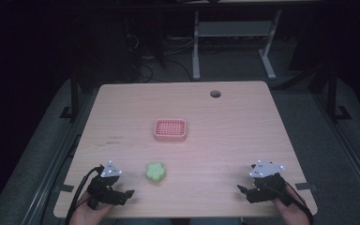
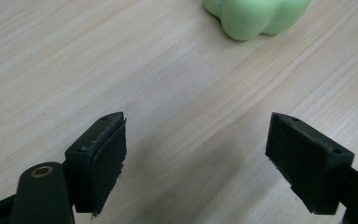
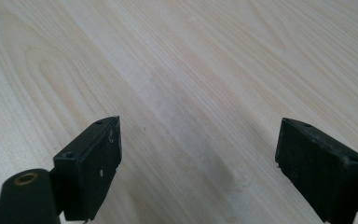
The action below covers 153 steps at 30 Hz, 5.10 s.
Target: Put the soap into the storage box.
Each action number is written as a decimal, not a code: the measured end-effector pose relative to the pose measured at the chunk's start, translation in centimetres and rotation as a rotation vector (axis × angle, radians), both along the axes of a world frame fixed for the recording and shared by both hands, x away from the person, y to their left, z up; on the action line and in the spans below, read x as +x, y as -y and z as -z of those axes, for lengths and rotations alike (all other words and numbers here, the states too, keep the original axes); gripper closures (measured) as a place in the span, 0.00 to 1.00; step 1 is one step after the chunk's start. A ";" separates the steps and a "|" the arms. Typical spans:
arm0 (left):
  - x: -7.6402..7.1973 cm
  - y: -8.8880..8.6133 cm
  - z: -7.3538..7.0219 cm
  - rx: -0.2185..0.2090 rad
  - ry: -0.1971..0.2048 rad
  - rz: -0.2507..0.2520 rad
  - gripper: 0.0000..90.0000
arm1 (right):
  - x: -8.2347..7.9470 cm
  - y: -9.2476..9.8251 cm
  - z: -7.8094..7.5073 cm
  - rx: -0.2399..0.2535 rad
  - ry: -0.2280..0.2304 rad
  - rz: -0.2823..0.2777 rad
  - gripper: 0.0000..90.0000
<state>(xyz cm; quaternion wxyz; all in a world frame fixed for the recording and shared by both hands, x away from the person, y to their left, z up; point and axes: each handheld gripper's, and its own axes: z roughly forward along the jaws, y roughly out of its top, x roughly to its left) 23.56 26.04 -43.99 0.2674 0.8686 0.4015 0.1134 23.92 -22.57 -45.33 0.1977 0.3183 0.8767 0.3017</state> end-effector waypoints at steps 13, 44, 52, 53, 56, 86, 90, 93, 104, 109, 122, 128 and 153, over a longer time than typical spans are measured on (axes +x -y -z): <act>0.2 0.8 -0.3 -0.021 -0.012 0.021 0.23 | -0.2 0.0 0.0 -0.001 0.002 0.002 0.15; 3.5 5.1 -1.7 0.022 -0.046 0.115 0.21 | -0.2 0.2 0.0 0.002 0.003 -0.002 0.15; 4.0 6.0 -2.1 0.039 -0.046 0.133 0.21 | -0.3 0.0 0.0 0.019 -0.004 0.008 0.15; 4.1 6.2 -2.1 0.044 -0.052 0.136 0.21 | -0.3 0.0 0.0 0.018 -0.004 0.008 0.15; 4.3 6.5 -2.1 0.042 -0.054 0.139 0.21 | -0.3 0.1 0.0 0.019 -0.002 0.007 0.15; 6.6 9.4 -1.4 0.089 -0.124 0.147 0.21 | -0.3 0.1 0.0 0.016 0.001 -0.005 0.15; 6.8 9.6 -1.2 0.101 -0.135 0.143 0.21 | -0.3 0.0 0.0 0.015 0.002 -0.006 0.15; 7.0 9.7 -1.0 0.113 -0.143 0.147 0.21 | -0.3 0.0 0.0 0.014 0.008 -0.011 0.15; 7.3 10.5 -0.2 0.149 -0.155 0.131 0.24 | -0.4 0.0 -0.1 0.015 0.004 -0.009 0.15; 7.4 10.7 0.0 0.159 -0.159 0.131 0.24 | -0.4 -0.1 -0.1 0.014 0.003 -0.009 0.15; 7.5 10.9 0.6 0.182 -0.161 0.127 0.26 | -0.4 -0.1 -0.2 0.014 0.004 -0.009 0.15; 7.5 10.9 0.5 0.184 -0.164 0.126 0.27 | -0.4 -0.1 -0.2 0.013 0.003 -0.009 0.15; 7.2 10.8 -0.5 0.165 -0.145 0.122 0.29 | -0.4 0.0 -0.1 0.006 0.009 -0.009 0.15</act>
